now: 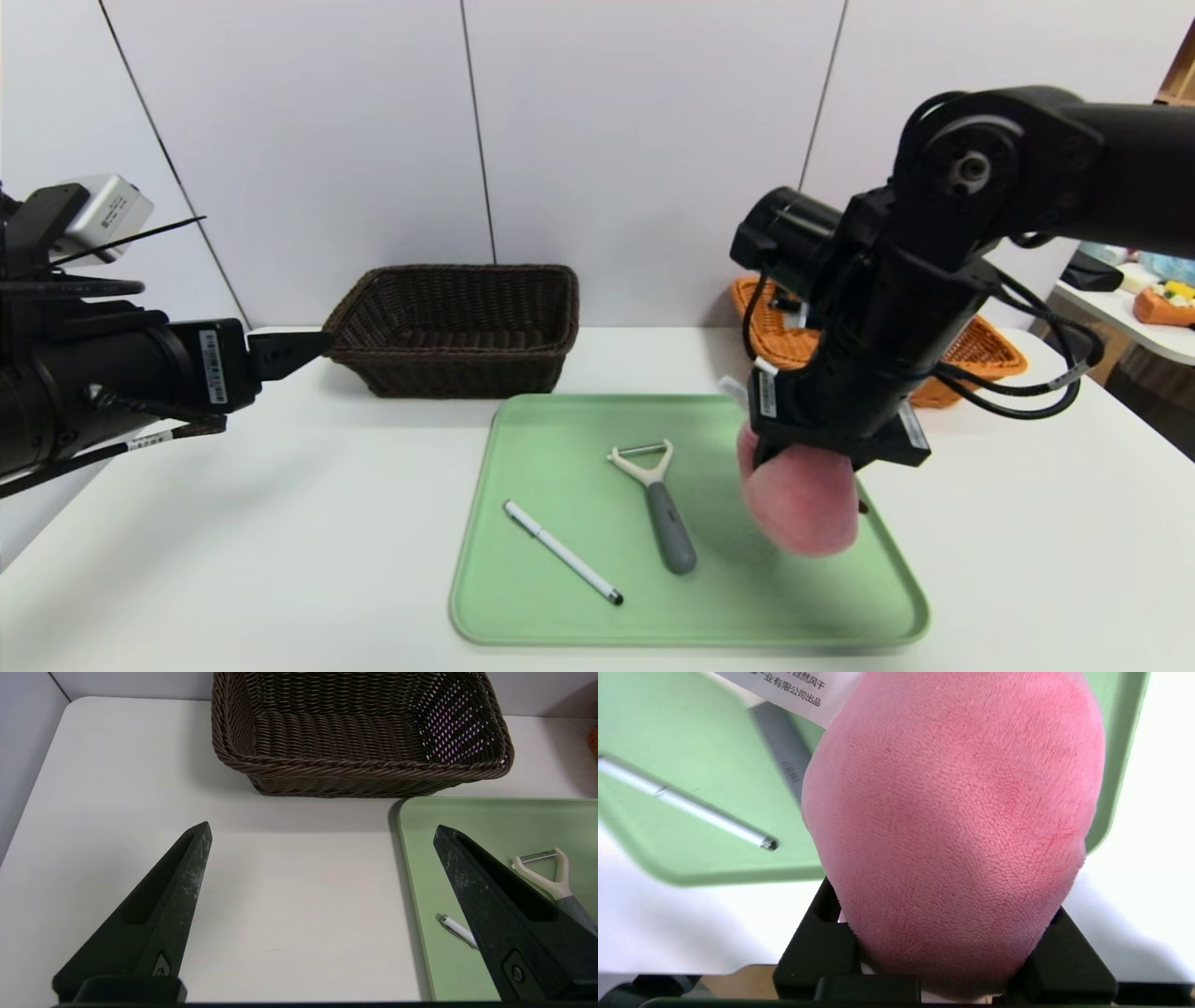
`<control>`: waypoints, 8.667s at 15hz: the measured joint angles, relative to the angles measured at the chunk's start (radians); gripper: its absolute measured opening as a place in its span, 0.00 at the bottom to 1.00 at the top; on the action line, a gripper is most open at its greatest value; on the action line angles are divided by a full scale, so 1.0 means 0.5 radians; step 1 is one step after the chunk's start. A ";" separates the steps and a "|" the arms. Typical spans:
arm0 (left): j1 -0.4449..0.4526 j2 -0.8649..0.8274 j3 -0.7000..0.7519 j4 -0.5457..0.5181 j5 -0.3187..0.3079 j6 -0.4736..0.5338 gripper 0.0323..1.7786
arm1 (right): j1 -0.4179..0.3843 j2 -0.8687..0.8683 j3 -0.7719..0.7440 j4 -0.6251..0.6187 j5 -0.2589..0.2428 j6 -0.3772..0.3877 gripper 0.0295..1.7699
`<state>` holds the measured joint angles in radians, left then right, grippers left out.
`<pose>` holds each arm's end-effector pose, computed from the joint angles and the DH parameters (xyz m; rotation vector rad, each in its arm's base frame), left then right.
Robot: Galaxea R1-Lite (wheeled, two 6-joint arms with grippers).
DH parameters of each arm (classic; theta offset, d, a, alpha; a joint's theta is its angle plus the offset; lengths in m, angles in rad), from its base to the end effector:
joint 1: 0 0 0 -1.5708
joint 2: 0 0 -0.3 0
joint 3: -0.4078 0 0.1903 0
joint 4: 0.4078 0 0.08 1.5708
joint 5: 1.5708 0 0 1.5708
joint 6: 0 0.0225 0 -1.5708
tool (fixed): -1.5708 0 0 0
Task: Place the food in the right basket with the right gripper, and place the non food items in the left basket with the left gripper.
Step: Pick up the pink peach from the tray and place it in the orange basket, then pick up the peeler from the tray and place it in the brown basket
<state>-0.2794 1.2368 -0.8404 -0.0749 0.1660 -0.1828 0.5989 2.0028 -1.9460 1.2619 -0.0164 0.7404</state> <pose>0.1826 -0.0485 0.2533 -0.1101 0.3228 -0.0833 0.2727 0.1857 0.2386 0.2188 1.3572 0.0008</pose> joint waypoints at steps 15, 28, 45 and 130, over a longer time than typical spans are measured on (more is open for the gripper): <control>-0.063 0.002 0.011 0.002 -0.004 0.001 0.95 | -0.837 -0.129 -0.011 -1.360 -0.329 -0.272 0.41; -0.065 0.042 0.008 0.002 -0.003 -0.003 0.95 | -1.022 0.224 -0.005 -1.391 -0.106 -0.225 0.66; -0.070 0.090 0.000 -0.001 0.000 -0.003 0.95 | -1.063 0.273 -0.006 -1.389 -0.089 -0.234 0.93; 0.047 -0.359 0.352 0.004 -0.007 0.066 0.95 | 0.369 0.609 -0.014 -0.550 -0.404 -0.543 0.96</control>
<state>-0.2560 1.0572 -0.6643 -0.0730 0.1626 -0.1496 0.7832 2.3072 -1.9528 0.9870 -0.2183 0.4689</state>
